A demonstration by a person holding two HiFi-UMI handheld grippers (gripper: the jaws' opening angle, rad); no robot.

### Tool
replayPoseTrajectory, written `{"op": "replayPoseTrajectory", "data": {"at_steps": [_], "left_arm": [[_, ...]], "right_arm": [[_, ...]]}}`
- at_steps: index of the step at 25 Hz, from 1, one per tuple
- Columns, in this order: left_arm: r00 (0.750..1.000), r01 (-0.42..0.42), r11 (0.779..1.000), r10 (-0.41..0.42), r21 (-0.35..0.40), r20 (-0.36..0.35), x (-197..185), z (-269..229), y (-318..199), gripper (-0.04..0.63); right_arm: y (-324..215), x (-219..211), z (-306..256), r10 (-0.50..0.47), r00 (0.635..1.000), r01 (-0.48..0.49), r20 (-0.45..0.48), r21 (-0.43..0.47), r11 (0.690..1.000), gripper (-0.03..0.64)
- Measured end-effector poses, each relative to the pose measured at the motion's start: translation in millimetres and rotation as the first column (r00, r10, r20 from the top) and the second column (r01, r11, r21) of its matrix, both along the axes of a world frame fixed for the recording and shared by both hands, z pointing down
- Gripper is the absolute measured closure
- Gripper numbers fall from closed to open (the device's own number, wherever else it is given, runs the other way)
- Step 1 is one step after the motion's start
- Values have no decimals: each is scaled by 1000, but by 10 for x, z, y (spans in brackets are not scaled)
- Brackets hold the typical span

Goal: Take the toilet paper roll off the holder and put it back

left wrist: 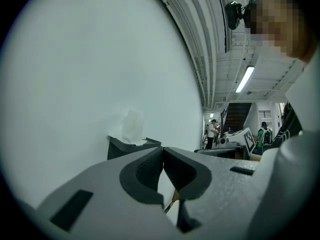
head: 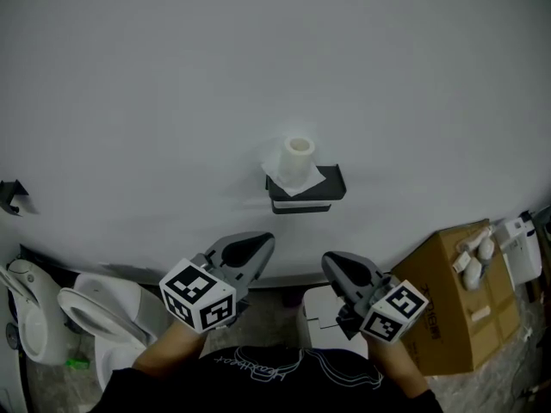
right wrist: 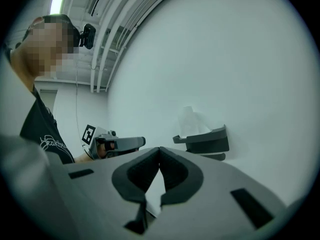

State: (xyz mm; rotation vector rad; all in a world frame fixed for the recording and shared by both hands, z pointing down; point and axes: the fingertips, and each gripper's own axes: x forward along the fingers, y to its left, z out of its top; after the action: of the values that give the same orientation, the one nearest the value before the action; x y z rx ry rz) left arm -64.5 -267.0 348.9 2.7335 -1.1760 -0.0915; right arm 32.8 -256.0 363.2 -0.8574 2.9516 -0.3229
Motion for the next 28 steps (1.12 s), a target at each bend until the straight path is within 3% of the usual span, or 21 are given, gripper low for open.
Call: {"op": "replayPoseTrajectory", "data": {"at_steps": [10,28], "left_arm": [[1000,5,999,-6,-43,-31,-49,171,301,589],[1000,-3,999,3,-47,7,-24,214,616,589]], "right_arm": [[260,-80,-19,-15,1000,16,-19,32,999,612],[510,-135,77,-17,1000,17,1,16,1000,612]]}}
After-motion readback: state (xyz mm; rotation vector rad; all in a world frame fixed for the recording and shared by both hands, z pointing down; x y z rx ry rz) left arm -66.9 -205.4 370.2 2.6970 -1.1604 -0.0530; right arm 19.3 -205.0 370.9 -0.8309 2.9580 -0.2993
